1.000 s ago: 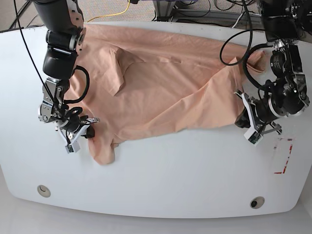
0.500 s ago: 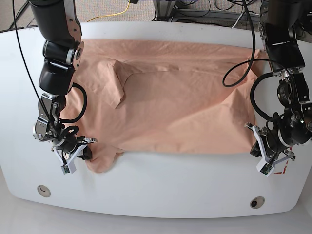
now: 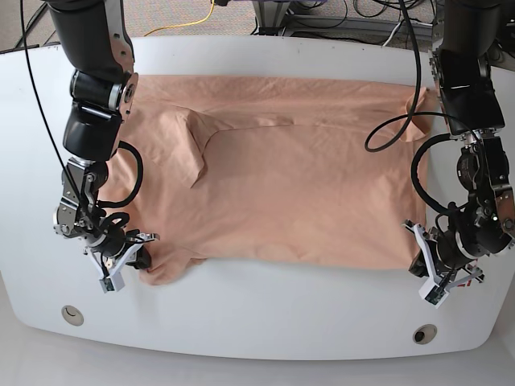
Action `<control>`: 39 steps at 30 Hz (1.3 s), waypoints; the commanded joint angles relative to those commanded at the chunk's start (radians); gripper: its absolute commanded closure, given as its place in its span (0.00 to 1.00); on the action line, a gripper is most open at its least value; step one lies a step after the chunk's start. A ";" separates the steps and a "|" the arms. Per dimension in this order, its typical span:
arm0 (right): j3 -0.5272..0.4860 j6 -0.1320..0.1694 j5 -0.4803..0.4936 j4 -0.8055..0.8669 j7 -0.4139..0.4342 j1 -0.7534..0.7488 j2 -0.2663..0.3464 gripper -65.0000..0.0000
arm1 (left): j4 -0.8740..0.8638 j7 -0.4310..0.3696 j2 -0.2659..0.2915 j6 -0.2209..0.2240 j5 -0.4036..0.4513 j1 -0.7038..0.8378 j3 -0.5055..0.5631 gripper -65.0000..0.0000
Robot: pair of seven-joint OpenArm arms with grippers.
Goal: Layout the t-shirt on the table in an organized manner, then fold the t-shirt properly
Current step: 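Release the left gripper and move it back to the hem corner, then grasp the hem with both grippers and fold it toward the collar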
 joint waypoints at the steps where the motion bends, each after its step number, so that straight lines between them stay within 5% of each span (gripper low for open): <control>1: 0.000 0.000 0.000 0.006 0.000 -0.002 0.000 1.00 | 0.002 0.003 0.000 0.000 -0.002 0.000 0.000 1.00; 7: 0.000 0.000 0.000 0.138 -0.012 -0.078 0.002 1.00 | 0.029 0.003 0.000 -0.002 -0.002 0.017 0.000 1.00; 21: 0.006 0.000 0.005 0.489 -0.215 -0.267 -0.002 1.00 | 0.083 0.009 -0.021 -0.016 0.003 0.103 -0.003 1.00; 28: 0.008 0.000 0.006 0.667 -0.301 -0.376 -0.009 1.00 | 0.176 0.074 -0.034 -0.016 0.000 0.195 -0.006 1.00; 39: 0.052 0.000 0.006 0.829 -0.327 -0.559 -0.038 1.00 | 0.227 0.072 -0.034 -0.016 0.000 0.361 -0.035 1.00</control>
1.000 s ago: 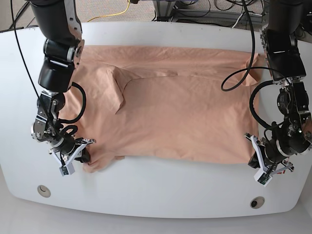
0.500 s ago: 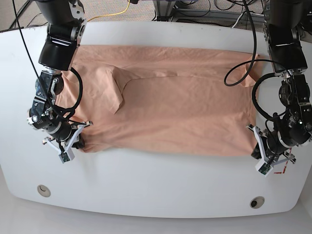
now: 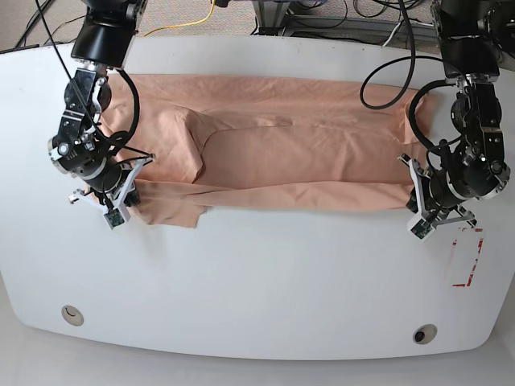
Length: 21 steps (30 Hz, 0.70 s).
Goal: Layout the t-shirt on the table in an organized manner, then fold the t-shirt properly
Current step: 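Grasp the hem with both grippers and fold it toward the collar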
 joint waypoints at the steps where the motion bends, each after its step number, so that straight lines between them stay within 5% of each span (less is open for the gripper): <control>1: 0.005 0.000 0.000 0.006 -0.006 -0.014 0.000 1.00 | 0.002 0.000 0.000 0.000 0.000 0.012 -0.006 1.00; 12: 0.009 0.000 -0.005 0.003 -0.011 -0.094 0.000 0.95 | -0.003 -0.002 0.000 0.000 0.005 0.100 -0.020 1.00; 16: 0.014 0.000 -0.008 0.003 -0.012 -0.095 0.000 0.65 | -0.005 -0.002 -0.002 0.000 0.006 0.117 -0.017 0.96; 21: 0.087 0.000 -0.006 0.021 -0.014 -0.097 -0.018 0.19 | -0.005 0.002 -0.008 0.000 0.006 0.124 -0.017 0.65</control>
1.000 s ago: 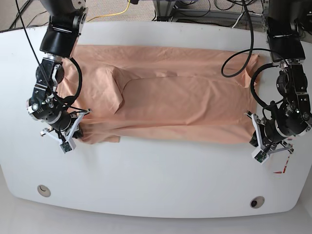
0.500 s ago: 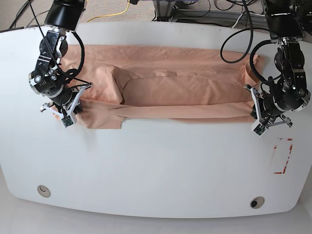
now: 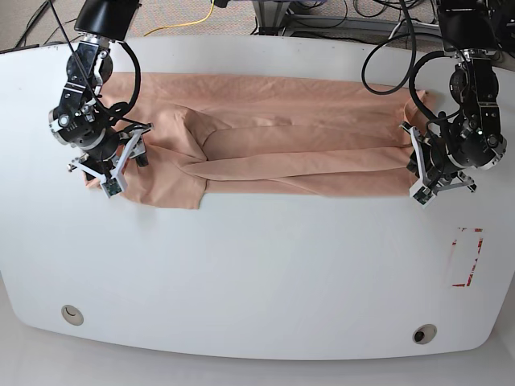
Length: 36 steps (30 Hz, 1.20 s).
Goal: Layout the t-shirt on the table in an organized manner, then fold the t-shirt properly
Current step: 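Grasp the hem with both grippers and fold it toward the collar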
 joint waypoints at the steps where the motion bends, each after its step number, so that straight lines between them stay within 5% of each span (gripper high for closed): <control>1: 0.009 0.000 0.000 0.011 0.000 0.002 0.000 0.12 | 0.000 0.002 -0.009 0.000 0.000 0.000 0.000 0.59; 3: 0.025 0.000 0.000 0.043 0.000 0.002 0.000 0.02 | 0.000 0.002 -0.020 0.000 0.000 0.000 0.000 0.49; 10: 0.023 0.000 0.002 0.049 -0.005 0.063 -0.012 0.01 | 0.006 0.003 -0.043 0.000 -0.003 -0.003 0.000 0.47; 18: 0.021 0.000 0.000 -0.180 -0.021 0.213 -0.046 0.01 | 0.035 0.003 -0.057 0.000 -0.006 -0.028 -0.005 0.47; 27: 0.023 0.000 0.000 -0.436 0.064 0.308 -0.021 0.02 | 0.040 0.003 -0.057 0.000 -0.005 -0.032 -0.005 0.47; 29: 0.023 0.000 0.000 -0.465 0.075 0.311 -0.018 0.06 | 0.040 0.000 -0.057 0.000 -0.005 -0.032 -0.005 0.47; 36: 0.023 0.000 0.003 -0.525 0.095 0.325 -0.018 0.42 | 0.038 -0.002 -0.057 0.000 -0.003 -0.032 -0.005 0.47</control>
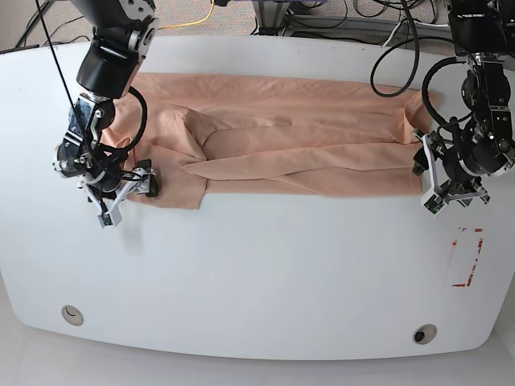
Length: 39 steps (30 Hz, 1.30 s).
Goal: Layout the t-shirt on the table in an organized manner, then fold the t-shirt properly
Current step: 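Grasp the hem with both grippers and fold it toward the collar, then release the right gripper and move it onto the folded hem edge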
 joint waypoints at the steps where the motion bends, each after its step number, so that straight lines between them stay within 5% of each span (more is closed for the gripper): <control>1: 0.000 0.000 0.002 0.002 0.000 0.000 -0.002 0.50 | 0.000 0.000 0.000 0.000 0.000 0.000 0.000 0.47; 5: 0.000 0.000 0.002 0.003 -0.002 0.003 -0.005 0.83 | -0.002 0.000 0.003 0.000 0.000 0.000 0.002 0.47; 8: -0.002 0.000 0.002 0.020 -0.006 0.014 -0.005 0.96 | -0.002 0.000 0.005 0.000 0.000 0.000 0.002 0.47; 31: -0.021 0.000 0.014 0.618 -0.483 -0.175 -0.087 0.96 | -0.005 -0.002 0.006 0.000 0.002 0.003 0.005 0.47; 39: -0.117 0.000 0.143 0.741 -0.503 -0.358 -0.087 0.96 | -0.006 -0.002 0.008 0.000 0.002 0.003 0.008 0.47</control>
